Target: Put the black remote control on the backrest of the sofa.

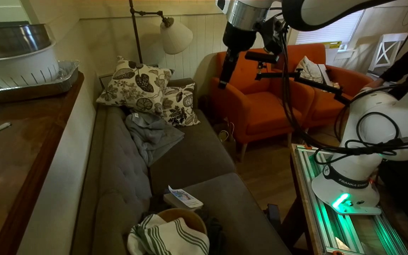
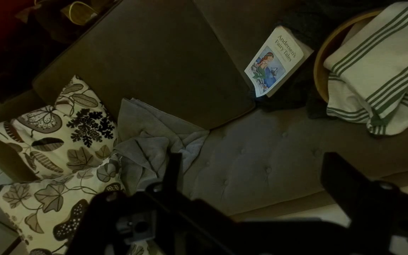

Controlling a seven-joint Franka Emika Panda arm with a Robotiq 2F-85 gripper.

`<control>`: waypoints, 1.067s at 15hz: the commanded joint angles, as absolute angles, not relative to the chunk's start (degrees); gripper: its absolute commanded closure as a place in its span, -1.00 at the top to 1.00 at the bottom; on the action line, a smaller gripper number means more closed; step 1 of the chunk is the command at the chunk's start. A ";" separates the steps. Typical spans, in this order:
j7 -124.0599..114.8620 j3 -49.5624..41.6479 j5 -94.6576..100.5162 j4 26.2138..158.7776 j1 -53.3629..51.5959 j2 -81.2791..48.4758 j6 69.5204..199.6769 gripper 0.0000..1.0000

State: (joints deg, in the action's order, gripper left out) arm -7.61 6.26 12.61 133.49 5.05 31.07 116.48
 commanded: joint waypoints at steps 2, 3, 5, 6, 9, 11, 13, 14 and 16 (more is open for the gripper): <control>-8.06 5.42 13.16 133.35 3.99 30.97 116.25 1.00; -8.06 5.42 13.16 133.35 3.99 30.97 116.25 1.00; -8.06 5.42 13.16 133.35 3.99 30.97 116.25 1.00; -8.06 5.42 13.16 133.35 3.99 30.97 116.25 1.00; -7.04 5.71 13.79 134.13 3.49 31.62 117.35 1.00; -12.81 8.08 10.69 133.11 1.68 30.79 121.98 1.00; -20.35 11.45 8.00 130.99 -0.02 28.93 126.41 1.00; -24.20 13.44 7.32 129.97 -0.52 27.59 129.19 1.00; -31.38 17.17 6.14 126.90 -0.91 24.30 133.74 1.00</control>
